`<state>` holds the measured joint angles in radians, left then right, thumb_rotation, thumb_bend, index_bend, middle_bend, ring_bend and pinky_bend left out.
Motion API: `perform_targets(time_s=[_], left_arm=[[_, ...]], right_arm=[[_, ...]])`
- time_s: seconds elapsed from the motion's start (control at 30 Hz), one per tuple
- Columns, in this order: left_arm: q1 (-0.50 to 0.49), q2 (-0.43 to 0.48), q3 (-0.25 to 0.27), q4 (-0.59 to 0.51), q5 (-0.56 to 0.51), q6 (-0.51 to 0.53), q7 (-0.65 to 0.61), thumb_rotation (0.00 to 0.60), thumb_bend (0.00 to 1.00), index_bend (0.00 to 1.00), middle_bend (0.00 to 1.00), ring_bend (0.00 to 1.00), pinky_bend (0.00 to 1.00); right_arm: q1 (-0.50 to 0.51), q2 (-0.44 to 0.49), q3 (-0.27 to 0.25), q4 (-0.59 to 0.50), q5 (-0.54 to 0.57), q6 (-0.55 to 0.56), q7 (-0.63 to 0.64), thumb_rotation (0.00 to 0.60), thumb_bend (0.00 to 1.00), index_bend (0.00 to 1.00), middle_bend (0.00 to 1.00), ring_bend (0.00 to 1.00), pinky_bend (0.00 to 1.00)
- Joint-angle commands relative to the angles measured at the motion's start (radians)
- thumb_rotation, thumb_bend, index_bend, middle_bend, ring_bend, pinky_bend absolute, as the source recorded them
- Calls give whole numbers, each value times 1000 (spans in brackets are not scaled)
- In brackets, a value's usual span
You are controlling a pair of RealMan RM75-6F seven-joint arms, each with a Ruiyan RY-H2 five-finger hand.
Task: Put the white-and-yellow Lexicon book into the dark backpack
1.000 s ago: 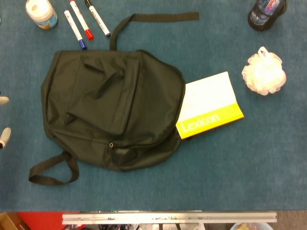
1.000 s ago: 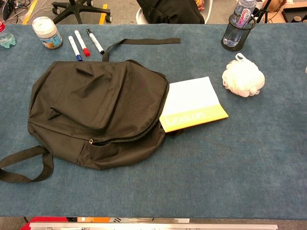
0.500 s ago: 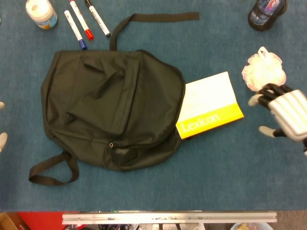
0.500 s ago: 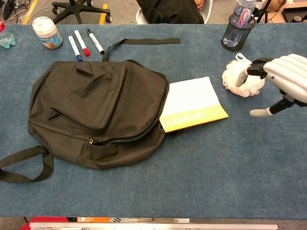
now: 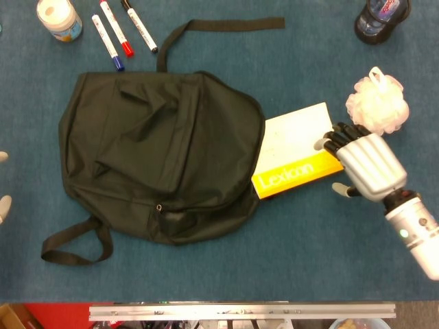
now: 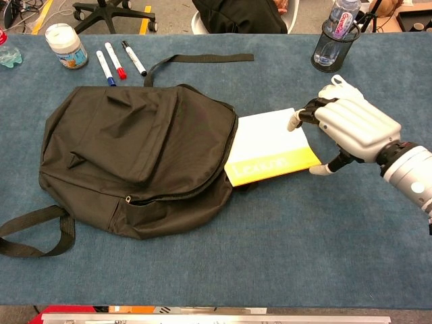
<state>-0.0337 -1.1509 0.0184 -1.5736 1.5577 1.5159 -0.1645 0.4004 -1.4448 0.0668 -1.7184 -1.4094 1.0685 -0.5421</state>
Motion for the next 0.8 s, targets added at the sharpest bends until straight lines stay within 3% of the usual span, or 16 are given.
perform_targets(time_s=[0.03,0.8], left_arm=[[-1,1,1,0,1,-2,-4,600,261,258,211,170,197],[-14,19,11,-9,11,-31,-38,600,261,259,211,170,198]], right_arm=[[10,-52,-2,28,33,5,-56,600,0,301,309,161,262],[46,-273,-17,289,47,39,-94,600,0,287,289,151,251]])
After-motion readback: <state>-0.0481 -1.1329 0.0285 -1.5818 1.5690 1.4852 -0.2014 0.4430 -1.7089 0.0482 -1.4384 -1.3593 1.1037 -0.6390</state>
